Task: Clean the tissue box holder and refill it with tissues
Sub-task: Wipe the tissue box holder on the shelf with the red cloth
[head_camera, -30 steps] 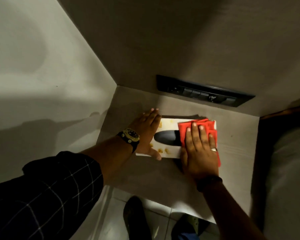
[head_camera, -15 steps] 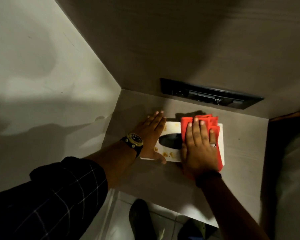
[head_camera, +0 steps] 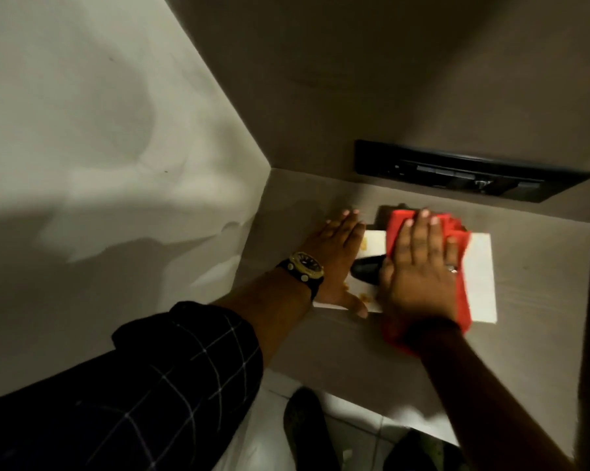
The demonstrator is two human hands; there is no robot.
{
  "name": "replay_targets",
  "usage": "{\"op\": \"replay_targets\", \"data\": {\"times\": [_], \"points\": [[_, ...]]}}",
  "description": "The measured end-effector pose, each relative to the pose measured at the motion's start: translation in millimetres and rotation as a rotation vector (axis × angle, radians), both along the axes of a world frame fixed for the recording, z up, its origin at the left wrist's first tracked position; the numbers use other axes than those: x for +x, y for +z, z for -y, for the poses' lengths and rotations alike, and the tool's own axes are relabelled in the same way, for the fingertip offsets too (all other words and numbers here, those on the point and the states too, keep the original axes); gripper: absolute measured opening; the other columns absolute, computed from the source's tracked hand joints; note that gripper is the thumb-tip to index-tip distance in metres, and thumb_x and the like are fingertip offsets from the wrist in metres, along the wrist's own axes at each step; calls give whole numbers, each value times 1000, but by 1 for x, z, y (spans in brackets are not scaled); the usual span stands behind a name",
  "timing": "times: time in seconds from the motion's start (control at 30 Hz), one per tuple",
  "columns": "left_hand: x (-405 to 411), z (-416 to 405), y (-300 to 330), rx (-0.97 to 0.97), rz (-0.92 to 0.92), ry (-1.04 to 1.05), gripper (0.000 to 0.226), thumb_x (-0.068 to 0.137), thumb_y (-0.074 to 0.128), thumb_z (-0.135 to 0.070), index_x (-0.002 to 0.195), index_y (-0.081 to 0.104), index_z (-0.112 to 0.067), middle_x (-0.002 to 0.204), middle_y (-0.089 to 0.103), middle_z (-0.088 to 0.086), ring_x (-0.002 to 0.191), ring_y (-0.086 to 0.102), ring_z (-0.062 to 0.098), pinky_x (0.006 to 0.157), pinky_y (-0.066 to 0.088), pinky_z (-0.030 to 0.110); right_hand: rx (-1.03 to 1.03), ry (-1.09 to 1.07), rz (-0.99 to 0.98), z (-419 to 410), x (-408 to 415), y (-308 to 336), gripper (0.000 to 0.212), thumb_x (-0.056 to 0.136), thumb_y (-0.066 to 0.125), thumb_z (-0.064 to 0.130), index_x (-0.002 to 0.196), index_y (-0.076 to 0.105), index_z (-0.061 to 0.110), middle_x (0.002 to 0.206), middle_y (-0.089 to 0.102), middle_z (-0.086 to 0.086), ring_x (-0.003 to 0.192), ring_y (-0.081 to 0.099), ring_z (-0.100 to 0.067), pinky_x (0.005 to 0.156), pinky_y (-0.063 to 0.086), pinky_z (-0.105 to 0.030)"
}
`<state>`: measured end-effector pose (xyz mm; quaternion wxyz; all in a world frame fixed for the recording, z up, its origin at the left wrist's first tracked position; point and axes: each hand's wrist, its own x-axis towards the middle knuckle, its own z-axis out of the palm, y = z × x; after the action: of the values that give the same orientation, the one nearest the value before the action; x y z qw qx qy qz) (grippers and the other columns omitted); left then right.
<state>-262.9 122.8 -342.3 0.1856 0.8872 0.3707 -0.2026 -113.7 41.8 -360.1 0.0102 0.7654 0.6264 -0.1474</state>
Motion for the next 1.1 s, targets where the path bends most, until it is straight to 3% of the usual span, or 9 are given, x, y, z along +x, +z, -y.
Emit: {"op": "replay_targets", "data": {"times": [0.1,0.2,0.4,0.53,0.63,0.7,0.87,0.97,1.1], "points": [[0,0,-1,3,1,2,144,54,62,-84,148,-13,-6,158,-17,14,146,-14,27,112,-12,34,-25,125,0,38,13,-2,69,91,24,41,147,29,1,155,24,-22,145,19,-38,118,10,-56],[0,0,-3,4,-8,-7,145,52,59,-87,147,-15,-7,158,-20,12,146,-16,26,110,-15,33,-11,96,17,49,46,-5,67,91,27,40,143,38,-2,151,30,-25,142,27,-41,115,20,-60],[1,1,-8,26,10,20,146,51,61,-86,148,-13,-5,159,-16,14,146,-15,27,110,-15,33,67,-117,70,10,62,-10,73,88,21,41,150,18,2,159,10,-21,148,7,-36,119,7,-54],[1,1,-10,20,10,17,146,52,60,-86,147,-14,-4,158,-18,14,146,-15,28,111,-14,34,55,-212,76,-8,39,-8,73,90,19,41,150,14,0,160,5,-21,148,3,-36,119,4,-54],[2,1,-9,17,17,27,145,51,62,-85,148,-11,-7,159,-16,13,146,-13,28,112,-11,35,17,-81,25,-3,14,-6,73,90,15,42,151,8,3,160,1,-20,149,-2,-34,119,-4,-52],[2,1,-10,12,15,34,144,50,63,-85,149,-10,-9,159,-16,11,146,-12,26,114,-8,36,0,51,3,13,4,-7,72,91,22,41,151,12,3,159,6,-21,148,3,-36,119,-3,-52],[2,0,-11,14,-1,26,144,50,60,-87,149,-11,-10,159,-18,10,146,-14,25,112,-12,35,33,187,23,41,38,-9,66,90,28,41,142,38,0,150,34,-22,141,30,-39,115,19,-56],[2,1,-12,16,-7,23,145,50,61,-86,149,-12,-9,159,-19,11,146,-15,25,112,-12,34,75,106,31,36,64,-11,69,89,27,40,144,36,0,153,29,-23,143,26,-38,117,17,-55],[0,0,-13,41,5,19,145,50,60,-86,149,-11,-7,159,-17,12,146,-14,27,112,-12,35,93,-159,52,17,54,-13,71,89,25,38,150,19,2,159,12,-20,148,9,-35,119,4,-50]]}}
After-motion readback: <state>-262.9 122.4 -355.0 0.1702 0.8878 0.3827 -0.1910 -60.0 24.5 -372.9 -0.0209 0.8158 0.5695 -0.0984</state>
